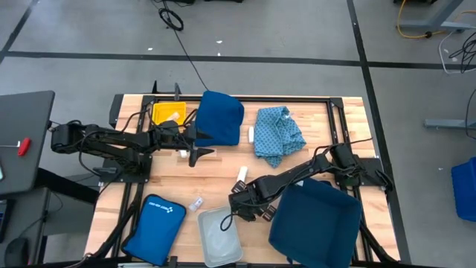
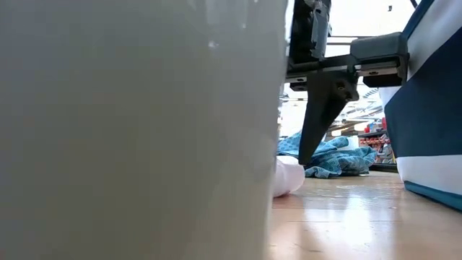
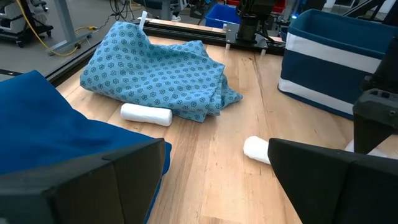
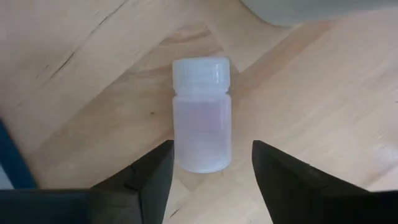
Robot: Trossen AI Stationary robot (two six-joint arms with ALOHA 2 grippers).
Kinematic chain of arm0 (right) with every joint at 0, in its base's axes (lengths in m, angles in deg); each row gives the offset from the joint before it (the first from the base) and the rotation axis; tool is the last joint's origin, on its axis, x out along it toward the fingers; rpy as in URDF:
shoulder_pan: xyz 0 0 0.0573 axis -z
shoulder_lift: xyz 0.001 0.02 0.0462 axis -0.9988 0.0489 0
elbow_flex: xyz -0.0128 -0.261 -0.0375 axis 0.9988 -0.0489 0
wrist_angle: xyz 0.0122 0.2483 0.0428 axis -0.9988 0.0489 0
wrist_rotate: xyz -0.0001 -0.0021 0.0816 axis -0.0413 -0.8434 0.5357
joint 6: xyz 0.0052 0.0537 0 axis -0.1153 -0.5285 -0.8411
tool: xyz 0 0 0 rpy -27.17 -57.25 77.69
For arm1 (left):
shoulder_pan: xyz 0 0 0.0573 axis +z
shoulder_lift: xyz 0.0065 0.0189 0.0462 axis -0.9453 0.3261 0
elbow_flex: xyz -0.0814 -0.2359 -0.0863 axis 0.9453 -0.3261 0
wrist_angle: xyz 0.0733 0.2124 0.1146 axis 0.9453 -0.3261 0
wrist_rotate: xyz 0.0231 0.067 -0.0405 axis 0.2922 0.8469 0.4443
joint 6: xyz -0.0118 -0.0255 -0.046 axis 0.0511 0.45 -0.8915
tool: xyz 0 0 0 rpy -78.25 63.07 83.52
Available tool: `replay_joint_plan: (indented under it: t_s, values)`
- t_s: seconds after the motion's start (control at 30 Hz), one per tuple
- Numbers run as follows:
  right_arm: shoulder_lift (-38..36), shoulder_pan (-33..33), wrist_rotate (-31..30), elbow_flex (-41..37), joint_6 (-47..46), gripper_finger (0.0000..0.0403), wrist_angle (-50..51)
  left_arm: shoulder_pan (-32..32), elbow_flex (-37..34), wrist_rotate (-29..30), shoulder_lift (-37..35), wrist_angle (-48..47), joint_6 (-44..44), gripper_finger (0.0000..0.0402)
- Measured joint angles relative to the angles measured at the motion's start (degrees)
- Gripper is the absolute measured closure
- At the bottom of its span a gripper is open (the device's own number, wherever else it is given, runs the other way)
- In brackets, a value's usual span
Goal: Pick & place medical supplies in basket/bin
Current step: Put the right white pill bottle into the yellow bin
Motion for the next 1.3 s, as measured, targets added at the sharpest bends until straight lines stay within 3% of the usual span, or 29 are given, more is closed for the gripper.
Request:
replay_joint_plan:
  t_s: [0.23,0.57,0.73,0.9,1.3]
  values:
    - [0.19,-0.18,5.85,0.03,-2.09,0.0190,-1.66,0.00,0.00,0.00,0.00,0.02,0.00,0.0110]
    - [3.45,0.10,6.51,0.09,-0.92,0.0193,-5.87,0.00,0.00,0.02,0.00,-0.02,0.04,0.0110]
    - [4.17,0.39,5.41,0.09,-0.73,0.0213,-6.75,0.00,0.00,0.03,0.00,0.02,0.15,0.0110]
    - [4.20,0.72,2.92,0.09,-0.75,0.0270,-6.97,-0.03,0.01,0.10,0.00,-0.02,0.26,0.0110]
    - [1.48,0.46,-6.58,0.04,-5.44,0.0271,-0.97,-0.04,0.00,-0.02,0.00,0.17,0.42,0.0110]
